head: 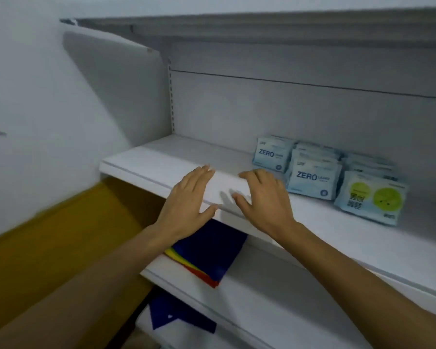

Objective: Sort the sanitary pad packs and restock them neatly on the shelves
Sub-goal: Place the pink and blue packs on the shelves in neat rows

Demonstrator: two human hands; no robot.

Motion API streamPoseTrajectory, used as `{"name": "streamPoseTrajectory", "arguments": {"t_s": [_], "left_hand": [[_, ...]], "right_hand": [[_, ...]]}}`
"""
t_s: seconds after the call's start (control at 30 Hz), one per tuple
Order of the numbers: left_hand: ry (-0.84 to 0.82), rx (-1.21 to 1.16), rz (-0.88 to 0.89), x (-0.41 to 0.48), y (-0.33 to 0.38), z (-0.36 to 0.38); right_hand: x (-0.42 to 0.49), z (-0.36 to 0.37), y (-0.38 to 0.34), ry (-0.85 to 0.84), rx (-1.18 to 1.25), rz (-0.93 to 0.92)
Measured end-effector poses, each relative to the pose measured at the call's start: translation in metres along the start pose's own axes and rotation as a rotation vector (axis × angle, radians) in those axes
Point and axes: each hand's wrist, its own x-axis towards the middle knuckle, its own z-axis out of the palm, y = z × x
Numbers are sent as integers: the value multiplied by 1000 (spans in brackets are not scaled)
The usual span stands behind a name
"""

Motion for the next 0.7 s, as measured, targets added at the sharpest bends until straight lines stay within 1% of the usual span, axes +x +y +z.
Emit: {"name": "streamPoseTrajectory", "arguments": {"t_s": [0.1,0.17,0.27,0.37,0.53,0.63,0.7], "left_hand": [[-52,207,32,-58,-18,-23],[-69,283,11,-97,-30,-35],[-134,363,-45,-154,-51,-40],[-181,365,-146,-200,-70,-37],[-270,282,-302,-254,-97,-32],[-331,232,-343,-286,-125,-26],[-342,168,-386,-310,-147,-14]], "right_hand": [[-30,26,-45,-36,103,-62],[-54,46,-75,-109,190,-79],[-87,76,-111,-229,231,-117],[-111,104,-136,-337,260,-113],[-133,149,-164,-466,237,-87],[-144,181,-182,-549,221,-41],[-156,202,-193,-618,240,35]]}}
